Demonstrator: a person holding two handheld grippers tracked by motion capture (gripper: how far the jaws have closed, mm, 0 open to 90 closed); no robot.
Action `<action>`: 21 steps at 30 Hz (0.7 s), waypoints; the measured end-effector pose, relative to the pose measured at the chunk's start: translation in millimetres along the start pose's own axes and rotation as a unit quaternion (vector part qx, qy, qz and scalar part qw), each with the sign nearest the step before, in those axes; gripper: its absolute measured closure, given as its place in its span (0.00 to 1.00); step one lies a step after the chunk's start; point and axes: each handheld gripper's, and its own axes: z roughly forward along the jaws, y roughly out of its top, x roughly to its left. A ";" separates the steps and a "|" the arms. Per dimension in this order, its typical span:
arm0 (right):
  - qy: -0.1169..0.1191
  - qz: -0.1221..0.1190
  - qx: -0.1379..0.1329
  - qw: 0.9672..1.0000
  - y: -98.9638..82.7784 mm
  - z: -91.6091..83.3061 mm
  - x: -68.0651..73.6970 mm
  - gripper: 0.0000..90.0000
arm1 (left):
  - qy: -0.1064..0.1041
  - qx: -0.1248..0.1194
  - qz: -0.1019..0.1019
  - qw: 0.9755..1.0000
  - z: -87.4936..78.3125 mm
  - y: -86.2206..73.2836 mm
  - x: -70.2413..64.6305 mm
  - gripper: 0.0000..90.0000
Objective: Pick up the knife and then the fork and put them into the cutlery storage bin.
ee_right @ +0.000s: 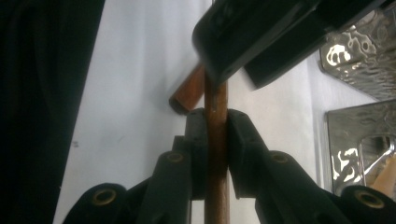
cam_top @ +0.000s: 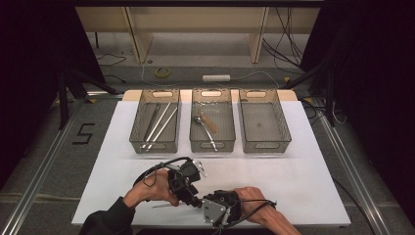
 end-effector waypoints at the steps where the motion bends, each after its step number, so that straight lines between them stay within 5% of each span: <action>1: 0.000 -0.001 0.002 1.000 -0.7 -0.3 -0.4 0.90 | 0.007 -0.008 -0.006 1.000 -2.5 -0.4 1.6 0.53; 9: -0.010 0.020 0.021 1.000 -15.3 -5.9 -6.7 0.91 | 0.046 -0.059 -0.019 0.997 -20.0 -7.0 9.7 0.31; 16: -0.025 0.032 0.037 0.999 -29.7 -14.1 -17.7 0.91 | 0.089 -0.119 -0.029 0.988 -35.0 -11.1 10.5 0.23; 17: -0.028 0.073 0.027 0.997 -29.6 -13.0 -14.3 0.91 | 0.092 -0.124 -0.028 0.988 -36.3 -11.4 10.5 0.23; 19: -0.029 0.060 0.038 0.997 -34.3 -15.3 -19.8 0.91 | 0.101 -0.143 -0.031 0.984 -39.6 -13.4 10.3 0.21; 21: -0.031 0.076 0.042 0.996 -39.4 -16.8 -22.9 0.91 | 0.106 -0.154 -0.029 0.982 -42.5 -15.6 11.0 0.20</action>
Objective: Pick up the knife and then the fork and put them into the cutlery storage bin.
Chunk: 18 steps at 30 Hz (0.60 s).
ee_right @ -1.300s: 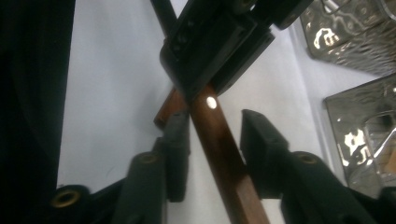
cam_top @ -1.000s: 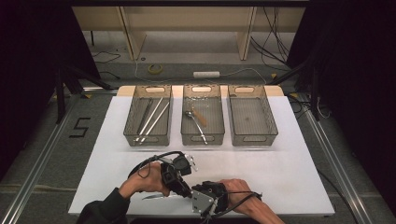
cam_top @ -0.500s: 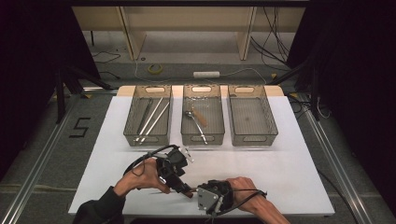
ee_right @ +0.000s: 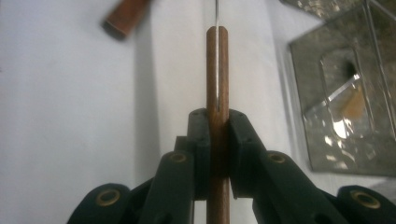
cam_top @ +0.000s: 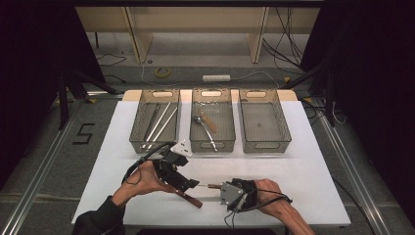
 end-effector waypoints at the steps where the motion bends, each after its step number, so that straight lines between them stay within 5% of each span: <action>1: -0.001 0.003 0.004 1.000 -2.7 -0.6 -3.1 0.91 | 0.005 -0.008 -0.005 1.000 -1.6 -0.7 0.3 0.20; 11: -0.024 0.092 0.027 0.995 -31.4 -9.6 -28.4 0.91 | 0.023 -0.064 -0.007 0.998 -10.6 -10.8 -0.3 0.18; 18: -0.043 0.158 0.017 0.986 -43.4 -21.4 -45.3 0.91 | 0.032 -0.122 -0.028 0.992 -11.3 -25.9 -0.3 0.18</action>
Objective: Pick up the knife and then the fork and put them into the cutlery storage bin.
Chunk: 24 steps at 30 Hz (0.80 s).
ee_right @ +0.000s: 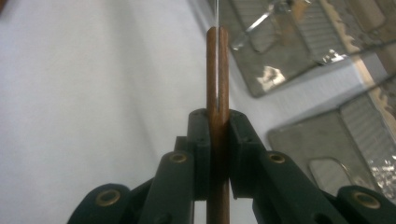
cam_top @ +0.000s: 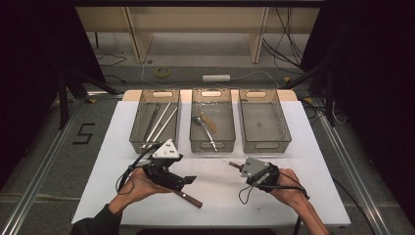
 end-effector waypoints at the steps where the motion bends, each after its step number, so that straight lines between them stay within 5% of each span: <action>1: -0.002 0.010 -0.001 1.000 -0.4 -1.7 -2.7 0.91 | 0.000 -0.005 -0.001 1.000 -0.8 -1.5 0.3 0.18; 6: -0.014 0.059 -0.007 0.998 -1.6 -6.4 -20.8 0.91 | 0.009 -0.027 -0.008 1.000 -4.4 -11.7 1.9 0.18; 10: -0.023 0.113 -0.013 0.993 -5.1 -8.0 -40.4 0.91 | 0.023 -0.052 -0.019 0.998 -5.4 -21.7 4.9 0.18; 16: -0.026 0.189 -0.031 0.981 -7.1 -8.2 -75.1 0.91 | 0.039 -0.068 -0.026 0.997 -6.4 -29.5 7.1 0.18; 24: -0.034 0.280 -0.039 0.959 -4.2 -2.4 -113.0 0.91 | 0.049 -0.076 -0.036 0.995 -7.8 -37.6 7.2 0.18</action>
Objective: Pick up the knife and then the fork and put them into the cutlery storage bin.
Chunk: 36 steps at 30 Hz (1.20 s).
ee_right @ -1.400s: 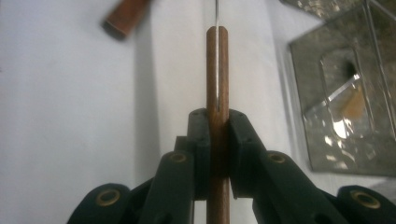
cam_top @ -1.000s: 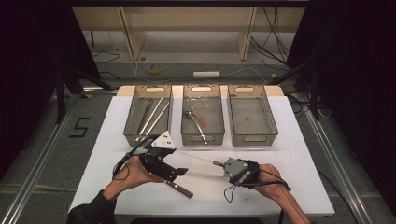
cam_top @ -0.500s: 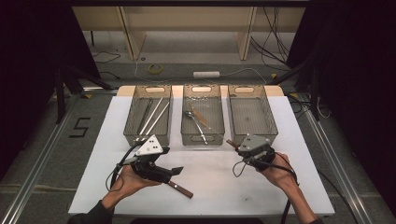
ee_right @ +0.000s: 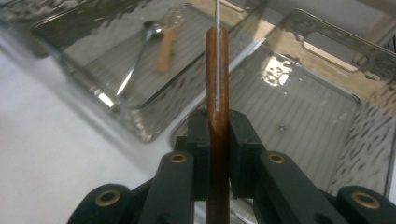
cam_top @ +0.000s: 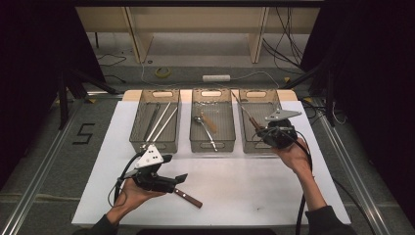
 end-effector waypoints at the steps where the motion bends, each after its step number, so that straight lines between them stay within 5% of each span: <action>1: -0.003 0.008 0.000 1.000 2.0 1.7 -3.1 0.91 | 0.001 0.000 0.002 1.000 -0.5 -0.8 0.0 0.18; 10: -0.017 0.074 0.011 0.997 14.6 20.3 -24.0 0.91 | 0.013 -0.010 -0.002 1.000 -5.0 -6.0 1.9 0.18; 21: -0.035 0.126 0.039 0.991 17.4 41.3 -36.5 0.91 | 0.022 -0.004 0.009 1.000 -5.4 -8.2 1.4 0.18; 36: -0.053 0.161 0.085 0.982 8.4 66.0 -40.4 0.90 | 0.021 0.000 0.008 1.000 -4.4 -9.0 1.8 0.18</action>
